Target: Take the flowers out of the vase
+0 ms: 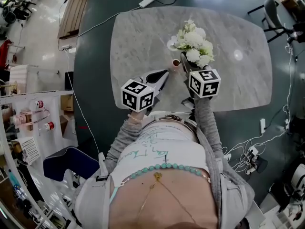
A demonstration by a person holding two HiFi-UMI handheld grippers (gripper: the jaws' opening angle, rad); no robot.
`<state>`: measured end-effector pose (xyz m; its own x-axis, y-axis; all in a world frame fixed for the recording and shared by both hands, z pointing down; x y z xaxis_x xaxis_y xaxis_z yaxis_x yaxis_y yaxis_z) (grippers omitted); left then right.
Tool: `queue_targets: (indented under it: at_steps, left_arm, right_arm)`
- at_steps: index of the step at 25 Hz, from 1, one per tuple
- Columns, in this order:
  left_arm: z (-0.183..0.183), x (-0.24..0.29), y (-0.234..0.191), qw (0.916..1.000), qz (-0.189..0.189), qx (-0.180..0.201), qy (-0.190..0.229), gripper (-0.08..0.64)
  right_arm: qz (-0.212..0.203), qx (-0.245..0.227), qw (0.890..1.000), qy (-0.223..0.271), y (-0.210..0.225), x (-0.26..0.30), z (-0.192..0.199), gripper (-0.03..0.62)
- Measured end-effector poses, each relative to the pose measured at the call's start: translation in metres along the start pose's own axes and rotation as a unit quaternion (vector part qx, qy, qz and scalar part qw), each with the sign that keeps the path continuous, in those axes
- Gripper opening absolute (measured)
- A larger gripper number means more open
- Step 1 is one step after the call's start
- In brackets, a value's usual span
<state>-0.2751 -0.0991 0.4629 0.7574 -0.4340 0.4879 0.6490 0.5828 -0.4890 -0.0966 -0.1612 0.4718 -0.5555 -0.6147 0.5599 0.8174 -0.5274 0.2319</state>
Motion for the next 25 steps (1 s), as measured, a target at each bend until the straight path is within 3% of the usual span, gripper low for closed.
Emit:
queue_targets:
  at_steps: [25]
  left_arm:
    - [-0.004,0.011,0.004,0.9996,0.017,0.016,-0.013,0.0]
  right_arm:
    - [-0.019,-0.004,1.0,0.025,-0.006,-0.027,-0.032,0.037]
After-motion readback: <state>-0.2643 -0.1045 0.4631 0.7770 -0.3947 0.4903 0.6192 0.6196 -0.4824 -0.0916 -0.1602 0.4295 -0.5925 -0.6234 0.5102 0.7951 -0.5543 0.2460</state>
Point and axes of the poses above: the fingertips, and each gripper's own axes: x forward along the fingers, y to its right, z out of its underside, the point moved 9 cm from there along -x, backward along the fingers, and after that the axes turned 8 degrees about -y, right-handed, at the moved point
